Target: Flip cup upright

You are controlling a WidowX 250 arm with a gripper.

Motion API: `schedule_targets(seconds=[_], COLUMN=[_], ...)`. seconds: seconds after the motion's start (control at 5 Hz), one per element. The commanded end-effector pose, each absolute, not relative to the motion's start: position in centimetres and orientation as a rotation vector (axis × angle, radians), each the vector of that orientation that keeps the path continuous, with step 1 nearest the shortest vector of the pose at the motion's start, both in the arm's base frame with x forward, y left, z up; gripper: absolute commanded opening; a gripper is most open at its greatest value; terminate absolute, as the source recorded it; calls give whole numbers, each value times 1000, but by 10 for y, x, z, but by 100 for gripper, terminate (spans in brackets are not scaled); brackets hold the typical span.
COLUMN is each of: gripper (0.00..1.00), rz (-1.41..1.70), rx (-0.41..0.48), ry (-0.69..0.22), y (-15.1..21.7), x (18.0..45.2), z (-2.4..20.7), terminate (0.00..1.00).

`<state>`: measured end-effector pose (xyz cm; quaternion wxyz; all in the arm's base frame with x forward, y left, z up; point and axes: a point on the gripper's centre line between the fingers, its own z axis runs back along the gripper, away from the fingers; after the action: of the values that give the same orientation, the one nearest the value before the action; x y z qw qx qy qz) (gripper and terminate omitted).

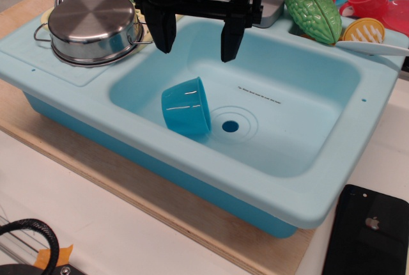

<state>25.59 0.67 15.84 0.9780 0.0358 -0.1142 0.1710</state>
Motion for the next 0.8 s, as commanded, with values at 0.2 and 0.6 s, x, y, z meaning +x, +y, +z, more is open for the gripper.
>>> schedule_targets(seconds=[0.2, 0.6], gripper=[100, 100], rz=[421, 582], rx=[161, 230], ry=[-120, 47], y=[-3, 3], x=[265, 272], z=[153, 133], terminate=[0, 0])
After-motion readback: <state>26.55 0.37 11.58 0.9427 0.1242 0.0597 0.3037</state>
